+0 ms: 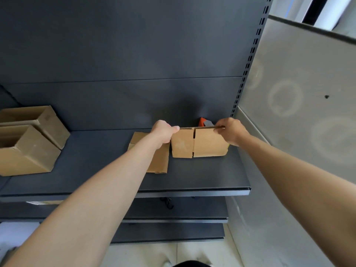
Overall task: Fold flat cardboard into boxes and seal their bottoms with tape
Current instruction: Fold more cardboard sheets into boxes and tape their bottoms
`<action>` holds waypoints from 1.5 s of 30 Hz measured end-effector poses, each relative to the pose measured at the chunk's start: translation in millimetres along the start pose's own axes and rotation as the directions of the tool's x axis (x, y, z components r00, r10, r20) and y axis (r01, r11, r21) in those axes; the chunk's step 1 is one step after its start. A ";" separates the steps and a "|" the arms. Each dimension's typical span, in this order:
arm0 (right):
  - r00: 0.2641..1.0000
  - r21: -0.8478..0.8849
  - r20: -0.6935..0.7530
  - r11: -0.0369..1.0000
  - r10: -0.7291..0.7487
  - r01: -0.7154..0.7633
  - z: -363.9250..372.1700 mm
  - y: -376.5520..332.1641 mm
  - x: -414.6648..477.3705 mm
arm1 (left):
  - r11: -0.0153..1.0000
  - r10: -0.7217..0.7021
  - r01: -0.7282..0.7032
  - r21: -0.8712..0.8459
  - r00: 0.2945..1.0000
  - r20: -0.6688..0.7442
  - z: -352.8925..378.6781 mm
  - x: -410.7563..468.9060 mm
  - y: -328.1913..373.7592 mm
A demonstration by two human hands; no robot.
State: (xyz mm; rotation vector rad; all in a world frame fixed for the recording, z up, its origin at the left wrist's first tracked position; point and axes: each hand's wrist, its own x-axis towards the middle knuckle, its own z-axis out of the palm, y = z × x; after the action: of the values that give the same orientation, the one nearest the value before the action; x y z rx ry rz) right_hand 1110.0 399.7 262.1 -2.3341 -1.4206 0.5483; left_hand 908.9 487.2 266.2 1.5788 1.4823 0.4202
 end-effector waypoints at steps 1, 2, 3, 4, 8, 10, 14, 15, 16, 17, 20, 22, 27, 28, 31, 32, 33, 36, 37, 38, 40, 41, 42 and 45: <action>1.000 0.029 0.012 1.000 0.006 -0.006 -1.4 1.4 -0.7 | 1.000 -0.006 0.006 -0.004 1.000 0.006 1.5 0.6 0.2; 1.000 0.051 0.031 0.999 0.004 -0.005 -2.9 1.9 -2.7 | 1.000 -0.012 0.012 -0.007 1.000 0.011 3.0 0.7 0.3; 0.999 0.070 0.048 0.998 0.003 -0.007 -3.0 3.4 -3.6 | 1.000 -0.017 0.017 -0.007 1.000 0.015 4.6 0.3 0.5; 0.998 0.082 0.059 0.997 0.004 -0.009 -2.9 4.3 -5.8 | 1.000 -0.023 0.023 -0.004 1.000 0.018 6.1 -0.5 0.5; 0.995 0.199 0.047 0.976 0.085 -0.093 -1.1 3.7 -11.4 | 0.999 -0.047 0.047 -0.011 0.999 0.008 11.7 -1.5 -1.8; 0.984 0.230 0.031 0.957 0.173 -0.176 -1.2 4.0 -9.8 | 0.998 -0.056 0.056 -0.020 0.998 0.013 13.1 -2.0 -2.8; 0.935 0.423 0.141 0.834 0.326 -0.355 -2.1 5.6 -6.7 | 0.997 -0.065 0.067 -0.050 0.997 0.030 13.1 -1.9 -4.5; 0.923 0.445 0.172 0.809 0.344 -0.385 -2.3 5.7 -6.1 | 0.996 -0.068 0.070 -0.056 0.997 0.035 12.7 -1.7 -5.0; 0.916 0.445 0.190 0.800 0.354 -0.402 -3.1 4.7 -7.1 | 0.995 -0.071 0.074 -0.063 0.997 0.042 11.9 -1.9 -5.3; 0.911 0.440 0.203 0.797 0.359 -0.412 -4.1 3.6 -7.8 | 0.994 -0.076 0.080 -0.072 0.996 0.051 11.2 -1.7 -5.6; 0.903 0.430 0.250 0.795 0.350 -0.427 -7.0 2.7 -6.5 | 0.988 -0.105 0.115 -0.100 0.990 0.094 7.3 -2.1 -5.0; 0.898 0.428 0.281 0.794 0.337 -0.432 -9.2 0.8 -7.1 | 0.981 -0.130 0.147 -0.122 0.981 0.144 5.4 -3.2 -4.7; 0.895 0.432 0.298 0.788 0.333 -0.437 -7.5 -0.1 -6.4 | 0.977 -0.152 0.176 -0.122 0.972 0.178 5.5 -3.0 -6.2; 0.894 0.448 0.297 0.778 0.335 -0.440 -6.5 0.1 -5.7 | 0.976 -0.155 0.178 -0.124 0.971 0.180 5.5 -2.4 -6.6; 0.894 0.473 0.310 0.763 0.325 -0.441 -5.4 0.7 -3.6 | 0.973 -0.159 0.182 -0.142 0.974 0.162 6.6 -0.3 -7.6; 0.895 0.461 0.316 0.773 0.316 -0.436 -5.2 1.7 -2.4 | 0.972 -0.157 0.179 -0.155 0.977 0.146 7.5 1.0 -8.5; 0.895 0.445 0.325 0.786 0.306 -0.430 -5.0 2.2 -1.0 | 0.969 -0.157 0.178 -0.173 0.980 0.125 8.9 2.4 -9.2; 0.890 0.415 0.363 0.807 0.277 -0.421 -5.5 1.4 -0.6 | 0.956 -0.174 0.185 -0.229 0.983 0.066 14.1 4.0 -9.2; 0.886 0.413 0.379 0.807 0.269 -0.422 -6.4 1.0 -1.2 | 0.953 -0.182 0.188 -0.237 0.982 0.045 16.0 4.2 -8.6; 0.883 0.414 0.391 0.806 0.262 -0.422 -6.5 1.4 -0.9 | 0.952 -0.188 0.189 -0.242 0.982 0.027 17.9 4.1 -7.9; 0.879 0.431 0.411 0.797 0.243 -0.422 -7.8 2.7 -0.9 | 0.948 -0.195 0.188 -0.256 0.981 -0.002 21.3 3.6 -6.9; 0.873 0.448 0.427 0.784 0.234 -0.429 -8.0 3.9 -0.4 | 0.946 -0.196 0.188 -0.264 0.981 -0.006 22.7 3.6 -6.8; 0.863 0.464 0.455 0.769 0.219 -0.439 -7.5 4.5 0.4 | 0.943 -0.197 0.190 -0.272 0.980 0.000 23.8 3.7 -7.0; 0.826 0.477 0.541 0.750 0.161 -0.459 -2.8 2.8 1.8 | 0.924 -0.205 0.216 -0.316 0.976 0.067 28.3 3.0 -9.4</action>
State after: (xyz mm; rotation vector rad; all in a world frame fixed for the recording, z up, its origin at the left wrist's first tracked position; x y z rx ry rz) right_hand 1114.3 399.9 263.0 -1.9761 -0.7982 1.5134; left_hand 925.2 478.3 242.8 1.1512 1.4566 0.4811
